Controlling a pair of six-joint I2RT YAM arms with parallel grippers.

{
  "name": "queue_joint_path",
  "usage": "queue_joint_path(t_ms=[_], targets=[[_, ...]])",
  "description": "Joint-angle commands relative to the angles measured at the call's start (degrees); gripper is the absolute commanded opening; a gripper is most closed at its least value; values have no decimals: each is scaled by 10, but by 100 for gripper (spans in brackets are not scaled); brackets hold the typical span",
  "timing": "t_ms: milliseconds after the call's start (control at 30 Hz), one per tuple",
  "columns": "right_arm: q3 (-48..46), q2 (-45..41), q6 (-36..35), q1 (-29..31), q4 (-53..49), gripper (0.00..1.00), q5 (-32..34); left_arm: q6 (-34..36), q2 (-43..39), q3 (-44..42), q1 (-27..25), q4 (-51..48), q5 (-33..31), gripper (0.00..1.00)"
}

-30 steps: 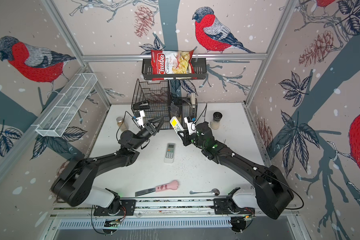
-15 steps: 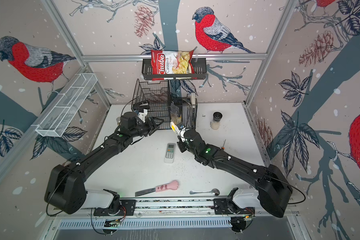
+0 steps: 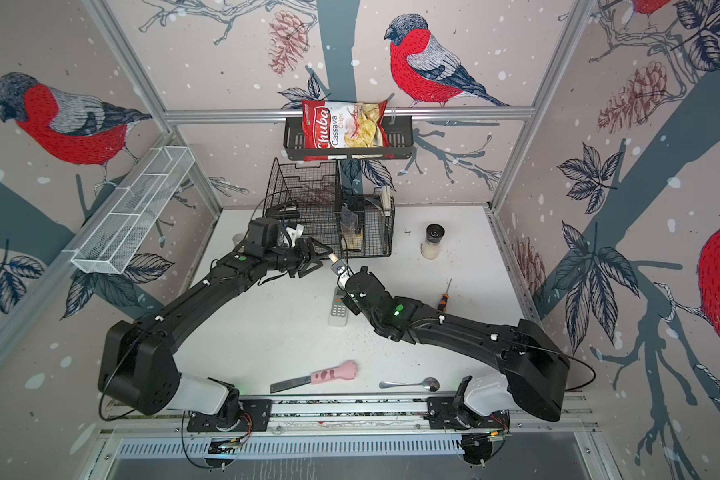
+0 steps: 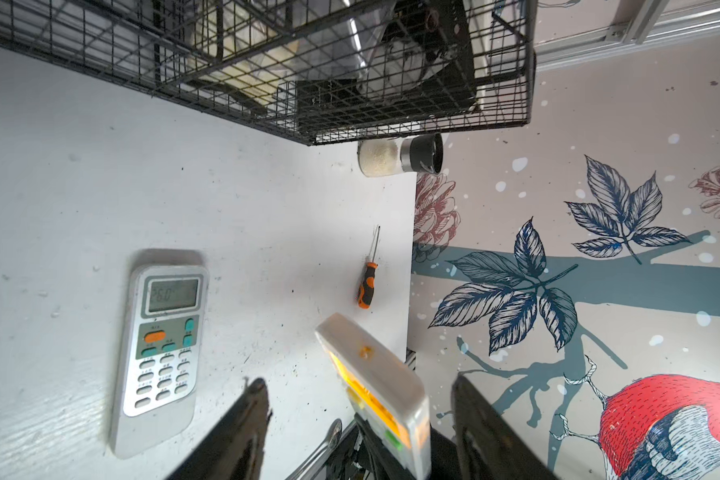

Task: Unload the batteries from the remote control

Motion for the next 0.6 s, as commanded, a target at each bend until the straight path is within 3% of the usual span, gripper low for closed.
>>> queue_joint_path(t_ms=[0,567], targets=[[8,9,-26,8,18,9,30,-12,6,-1,1,-6,21,68],[45,51,-61,38,21,10,54,-13,37,22,1,-34,22,60]])
